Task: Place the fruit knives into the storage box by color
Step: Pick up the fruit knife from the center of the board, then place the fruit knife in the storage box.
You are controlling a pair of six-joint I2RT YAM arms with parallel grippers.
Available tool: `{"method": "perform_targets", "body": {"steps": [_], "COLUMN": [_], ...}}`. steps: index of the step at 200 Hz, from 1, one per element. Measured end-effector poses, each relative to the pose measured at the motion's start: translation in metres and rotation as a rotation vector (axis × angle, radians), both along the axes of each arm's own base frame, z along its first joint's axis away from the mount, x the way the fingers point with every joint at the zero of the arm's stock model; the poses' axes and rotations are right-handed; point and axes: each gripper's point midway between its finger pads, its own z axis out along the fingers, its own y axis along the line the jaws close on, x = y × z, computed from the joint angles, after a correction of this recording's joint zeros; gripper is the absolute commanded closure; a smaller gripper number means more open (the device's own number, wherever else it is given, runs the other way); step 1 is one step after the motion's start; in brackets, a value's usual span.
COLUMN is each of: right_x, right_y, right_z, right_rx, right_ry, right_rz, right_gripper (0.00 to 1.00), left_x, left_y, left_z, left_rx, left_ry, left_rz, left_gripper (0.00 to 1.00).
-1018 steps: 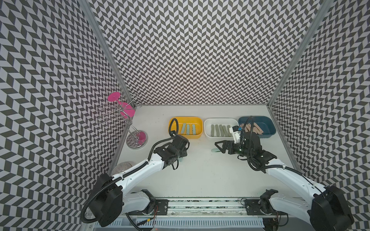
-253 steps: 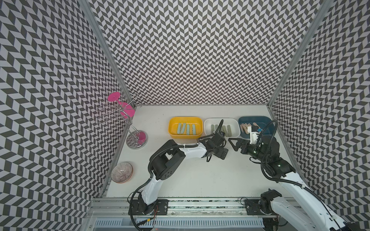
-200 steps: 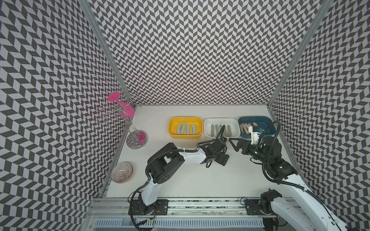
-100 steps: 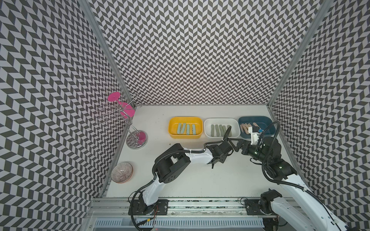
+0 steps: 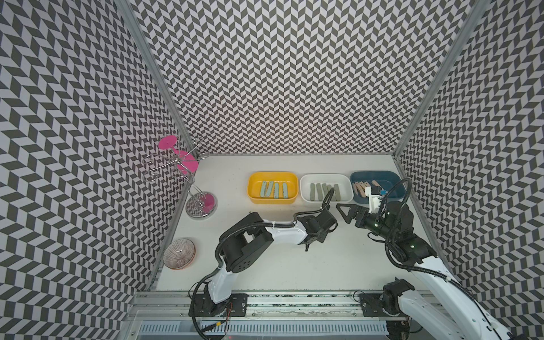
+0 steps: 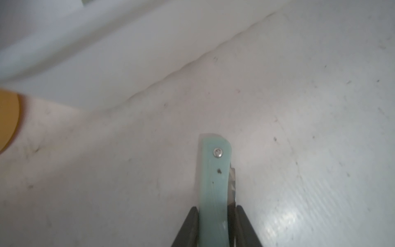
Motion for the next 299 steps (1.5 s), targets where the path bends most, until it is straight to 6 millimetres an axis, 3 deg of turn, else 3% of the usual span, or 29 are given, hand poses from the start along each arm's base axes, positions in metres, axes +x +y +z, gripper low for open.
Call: {"method": "perform_targets", "body": {"steps": [17,57,79,107,126,148,187,214,240,299], "right_x": [0.0,0.001,0.004,0.004,-0.003,-0.004,0.015,0.022,0.022,0.027], "right_y": [0.0,0.004,0.016,0.048,0.083,0.122,0.17,0.195,0.212,0.22], "right_z": [0.0,0.001,0.0,-0.013,-0.013,0.004,0.02,0.007,-0.013,-0.028], "right_rx": [0.002,0.013,0.042,0.054,0.043,0.051,0.067,0.064,0.048,0.036], "right_ry": [0.001,-0.001,0.004,0.057,0.075,0.042,0.009,0.038,0.083,0.11], "right_rz": [0.0,0.019,0.079,0.184,0.284,0.374,0.448,0.48,0.503,0.505], "right_gripper": [0.03,0.04,0.04,0.04,0.04,0.04,0.05,0.05,0.05,0.05], "left_x": [-0.008,-0.003,0.021,0.058,0.084,0.109,0.149,0.169,0.189,0.211], "left_y": [0.012,0.041,0.07,0.115,0.151,0.195,0.25,0.263,0.263,0.272], "left_z": [0.016,0.086,0.117,0.136,0.137,0.136,0.121,0.104,0.097,0.065], "left_rx": [-0.037,-0.213,-0.289,-0.316,-0.295,-0.258,-0.188,-0.135,-0.105,-0.039], "left_ry": [0.006,-0.037,-0.07,-0.113,-0.138,-0.162,-0.162,-0.14,-0.127,-0.072], "left_rz": [0.013,0.084,0.161,0.272,0.349,0.425,0.512,0.511,0.494,0.488], "left_gripper": [0.72,0.72,0.72,0.72,0.72,0.72,0.72,0.72,0.72,0.72]}}
